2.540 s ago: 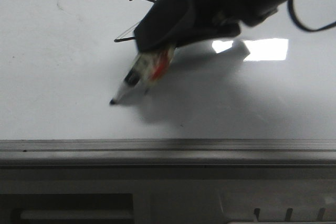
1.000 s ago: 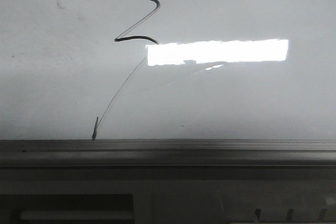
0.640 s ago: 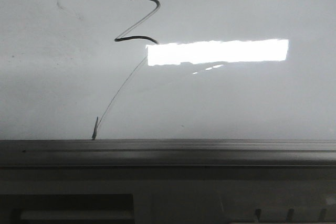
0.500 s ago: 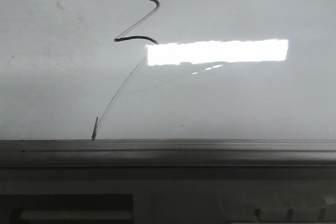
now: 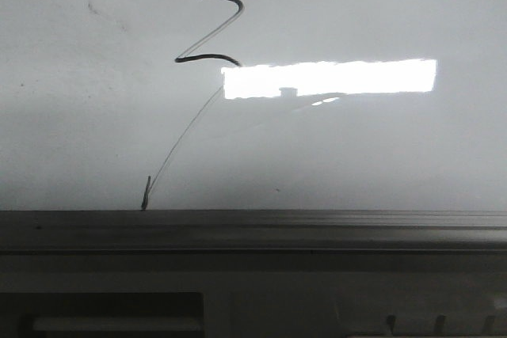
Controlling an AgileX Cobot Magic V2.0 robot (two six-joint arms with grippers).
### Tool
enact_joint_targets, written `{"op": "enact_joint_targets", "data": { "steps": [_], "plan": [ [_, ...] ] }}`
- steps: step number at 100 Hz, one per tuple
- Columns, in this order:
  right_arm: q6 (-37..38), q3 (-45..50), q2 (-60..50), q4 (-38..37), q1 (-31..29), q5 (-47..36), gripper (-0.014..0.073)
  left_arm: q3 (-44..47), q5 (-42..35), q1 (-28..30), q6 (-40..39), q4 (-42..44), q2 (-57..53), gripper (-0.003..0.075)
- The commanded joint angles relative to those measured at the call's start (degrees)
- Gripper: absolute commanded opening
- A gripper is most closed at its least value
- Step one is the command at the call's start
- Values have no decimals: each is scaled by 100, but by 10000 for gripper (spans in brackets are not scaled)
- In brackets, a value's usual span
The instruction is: Write number 3 on whiteboard
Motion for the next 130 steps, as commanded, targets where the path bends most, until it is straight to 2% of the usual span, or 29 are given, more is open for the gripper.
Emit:
{"op": "enact_joint_targets", "data": {
  "steps": [1, 10, 17, 22, 34, 52, 73, 108, 119, 126, 130],
  "plan": [
    [76, -201, -378, 246, -449, -483, 574, 21, -926, 4, -424, -314, -119, -21],
    [375, -190, -634, 236, -992, -463, 543, 440, -1876, 26, -995, -56, -266, -21],
    [672, -178, -836, 224, -1427, -364, 460, 821, -2578, 49, -1358, 5, -280, -21],
    [824, -138, -967, 224, -1716, -245, 349, 1073, -2998, 58, -1580, -6, -250, -21],
    [879, 156, -1168, 224, -2105, -77, -68, 1605, -4004, 58, -1747, -221, -45, -21],
    [929, 738, -1269, 224, -2201, -69, -58, 1940, -5152, 58, -1727, -489, 388, -21],
    [975, 1139, -1269, 224, -2201, -190, -58, 1940, -5482, 58, -1727, -489, 940, -21],
    [975, 1174, -1269, 270, -2201, -226, -58, 1940, -6097, 58, -1723, -340, 1545, -15],
    [975, 1174, -1269, 270, -2201, -226, -58, 1940, -6191, 58, -1723, -247, 1562, 69],
    [975, 1174, -1269, 270, -2201, -226, -58, 1940, -6282, 58, -1723, -247, 1562, 185],
    [975, 1174, -1269, 270, -2201, -226, -58, 1940, -6346, 58, -1723, -247, 1562, 283]
  ]
}}
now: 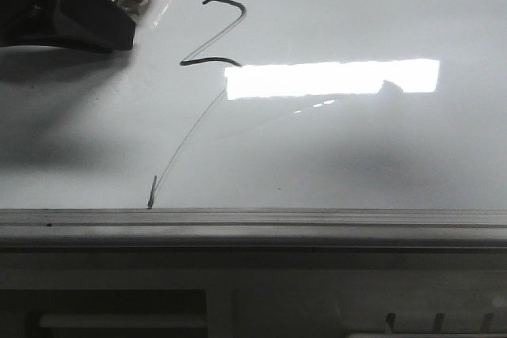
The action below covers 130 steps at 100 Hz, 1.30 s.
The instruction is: Write number 3 on whiteboard
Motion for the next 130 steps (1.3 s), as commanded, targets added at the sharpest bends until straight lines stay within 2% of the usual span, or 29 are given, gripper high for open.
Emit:
{"op": "enact_joint_targets", "data": {
  "steps": [1, 9, 16, 33, 47, 57, 68, 73, 83, 97, 130],
  "plan": [
    [4, -141, -48, 223, -30, -331, -58, -55, -983, 72, -18, 100, 178, 298],
    [4, -141, -48, 223, -30, -331, -58, -55, -1035, 72, -18, 100, 178, 430],
    [4, -141, -48, 223, -30, -343, -58, -55, -1056, 72, -18, 100, 178, 491],
    [4, -141, -57, 223, -30, -425, -58, -76, -1095, 72, -18, 100, 76, 497],
    [4, 120, -319, -242, -30, -459, -58, -56, -709, 72, -18, 100, -813, 488],
    [4, 733, -826, -291, -30, -935, -58, 170, -550, 72, -18, 100, -1980, 424],
    [4, 1764, -1631, -291, -30, -2105, -58, 674, -673, 123, 23, 100, -3300, 285],
    [4, 2245, -1969, -291, -30, -2886, -60, 911, -673, 149, 38, 128, -3892, 198],
    [4, 3114, -2483, -291, -30, -4144, -62, 1424, -686, 149, 38, 520, -5019, -25],
    [4, 3958, -2896, -277, -30, -4971, -62, 1947, -715, 149, 54, 803, -5919, -21],
    [4, 4142, -2993, -277, -30, -4990, -62, 2125, -694, 149, 54, 803, -6255, -21]
  ]
}}
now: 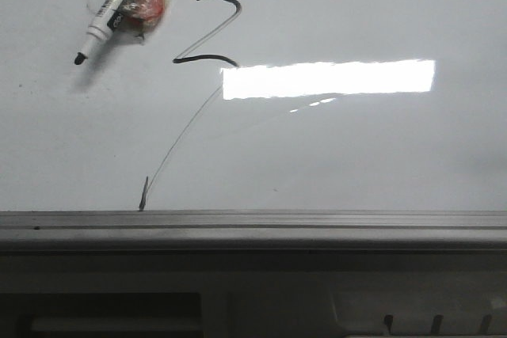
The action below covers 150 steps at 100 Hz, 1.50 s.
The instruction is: Write number 3 on whiteboard
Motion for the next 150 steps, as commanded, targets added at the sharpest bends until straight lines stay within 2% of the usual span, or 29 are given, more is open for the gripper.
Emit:
{"op": "enact_joint_targets", "data": {
  "steps": [1, 46, 56, 67, 77, 87, 93, 103, 128, 150],
  "plan": [
    [-10, -147, 37, -13, -25, -428, -62, -141, -267, 17, -1, 19, 62, -21],
    [-10, -147, 37, -13, -25, -428, -62, -111, -306, 17, 88, 195, 62, -21],
    [-10, -147, 37, -13, -25, -428, -62, 18, -430, 20, 127, 844, 62, -21],
    [-10, -147, 37, -13, -25, -428, -62, 352, -91, 204, 69, 2230, 55, -21],
    [-10, -147, 37, -13, -25, -428, -62, 712, 154, 632, -754, 3124, 55, -21],
    [-10, -147, 37, -13, -25, -428, -62, 1029, 308, 1171, -2253, 3734, -34, -21],
    [-10, -147, 37, -13, -25, -428, -62, 1186, 341, 1447, -2831, 3889, -143, -21],
    [-10, -147, 37, -13, -25, -428, -62, 1424, 427, 1809, -3340, 3877, -389, -21],
    [-10, -147, 37, -13, -25, -420, -62, 1556, 1697, 2105, -3522, 3765, -650, -20],
    [-10, -147, 37, -13, -25, -420, -62, 1567, 1676, 2127, -3522, 3732, -650, -21]
  ]
}}
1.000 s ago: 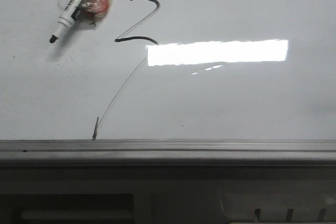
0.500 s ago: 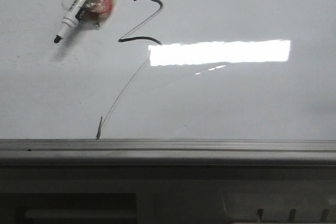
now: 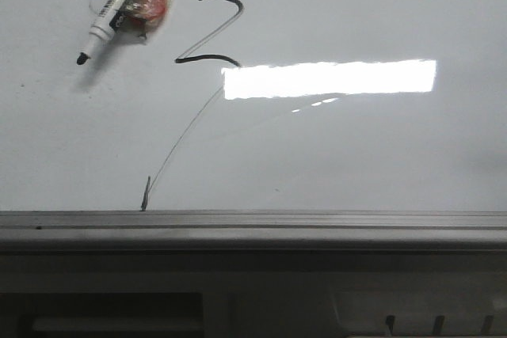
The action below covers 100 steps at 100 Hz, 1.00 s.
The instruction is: Write number 3 on whiteboard
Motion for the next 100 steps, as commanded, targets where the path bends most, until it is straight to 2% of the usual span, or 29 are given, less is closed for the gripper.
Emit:
{"op": "enact_joint_targets", "data": {
  "steps": [1, 66, 73, 80, 84, 87, 90, 93, 97, 100],
  "plan": [
    [-10, -160, 37, -30, -25, -378, -62, 66, -247, 19, -76, -70, -135, -21],
    [-10, -54, 37, 4, -25, -389, -62, 66, -247, 19, -76, -70, -135, -21],
    [65, 109, 37, -270, -40, -492, -62, 66, -247, 19, -76, -70, -135, -21],
    [1105, 387, 37, -1354, -181, -809, -62, 66, -247, 19, -76, -70, -135, -21],
    [2509, 599, 37, -2528, -393, -973, -62, 66, -247, 19, -76, -70, -135, -21],
    [3199, 737, 37, -3063, -613, -975, -62, 66, -247, 19, -76, -70, -135, -21],
    [4320, 856, -14, -3881, -839, -848, -62, 66, -247, 19, -76, -70, -135, -21],
    [5072, 952, -126, -4391, -1027, -636, -62, 66, -247, 19, -76, -70, -135, -21],
    [5796, 1097, -346, -4736, -1184, -301, -62, 66, -247, 19, -76, -70, -135, -21],
    [5976, 1141, -504, -4735, -1374, 15, -62, 66, -247, 19, -76, -70, -135, -21]
  ]
}}
